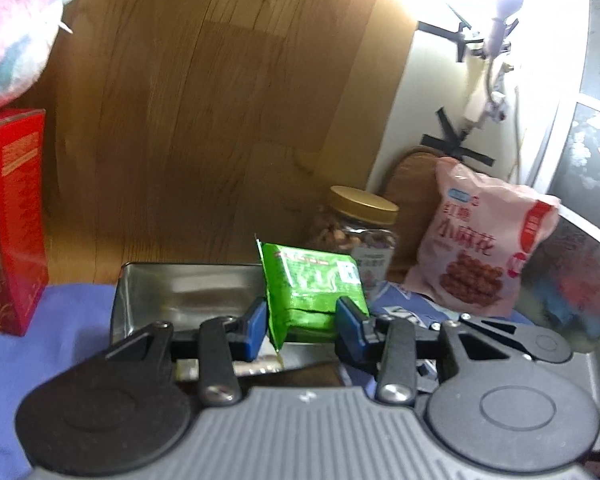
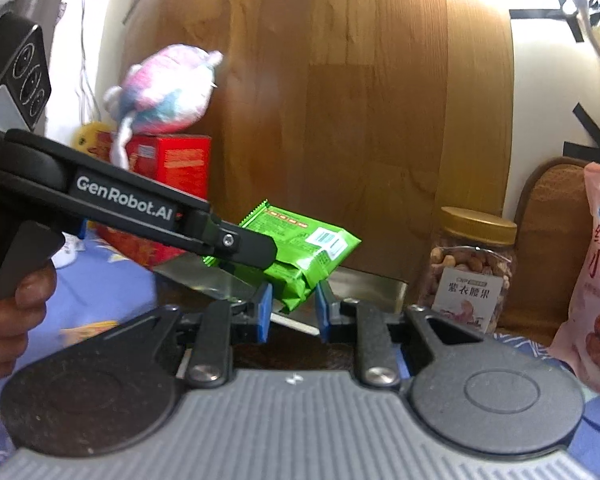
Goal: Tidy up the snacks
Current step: 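Open the left tool to drop the green packet into the tin, then move the left tool back to the pale green leaf-print packet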
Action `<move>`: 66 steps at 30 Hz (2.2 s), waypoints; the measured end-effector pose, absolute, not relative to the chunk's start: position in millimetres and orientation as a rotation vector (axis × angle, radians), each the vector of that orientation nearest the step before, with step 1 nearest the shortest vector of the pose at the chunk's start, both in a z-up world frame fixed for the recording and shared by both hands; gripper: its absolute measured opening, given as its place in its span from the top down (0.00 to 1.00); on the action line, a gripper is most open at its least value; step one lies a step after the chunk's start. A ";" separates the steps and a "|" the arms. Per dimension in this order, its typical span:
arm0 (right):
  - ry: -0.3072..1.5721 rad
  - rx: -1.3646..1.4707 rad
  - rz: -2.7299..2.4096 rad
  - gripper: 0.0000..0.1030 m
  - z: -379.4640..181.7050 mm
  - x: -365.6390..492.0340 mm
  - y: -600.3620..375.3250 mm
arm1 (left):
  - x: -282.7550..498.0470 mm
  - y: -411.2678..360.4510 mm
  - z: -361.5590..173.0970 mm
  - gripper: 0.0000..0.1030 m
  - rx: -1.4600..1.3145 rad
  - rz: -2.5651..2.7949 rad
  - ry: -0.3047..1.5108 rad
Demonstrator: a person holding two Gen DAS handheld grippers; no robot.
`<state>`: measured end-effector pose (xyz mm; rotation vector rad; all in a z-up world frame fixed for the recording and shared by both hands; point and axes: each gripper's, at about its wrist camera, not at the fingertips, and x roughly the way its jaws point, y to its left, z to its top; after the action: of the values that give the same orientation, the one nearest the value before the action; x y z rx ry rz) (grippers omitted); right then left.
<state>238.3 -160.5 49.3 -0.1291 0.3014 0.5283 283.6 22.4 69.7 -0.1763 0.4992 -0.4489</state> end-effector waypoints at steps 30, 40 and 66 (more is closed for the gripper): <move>0.554 0.422 0.494 0.66 13.5 188.7 -260.2 | 205.2 12.6 25.4 0.37 -0.302 -0.490 0.626; 0.648 0.355 0.598 0.65 4.0 150.7 -245.1 | 174.0 5.6 8.7 0.47 -0.310 -0.579 0.705; 0.690 0.424 0.523 0.64 -4.4 126.9 -269.2 | 155.4 35.1 8.0 0.46 -0.385 -0.536 0.716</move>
<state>126.9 -269.2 -4.4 0.4239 0.6895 0.5231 155.4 35.1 8.0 -0.3855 0.7156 -0.5364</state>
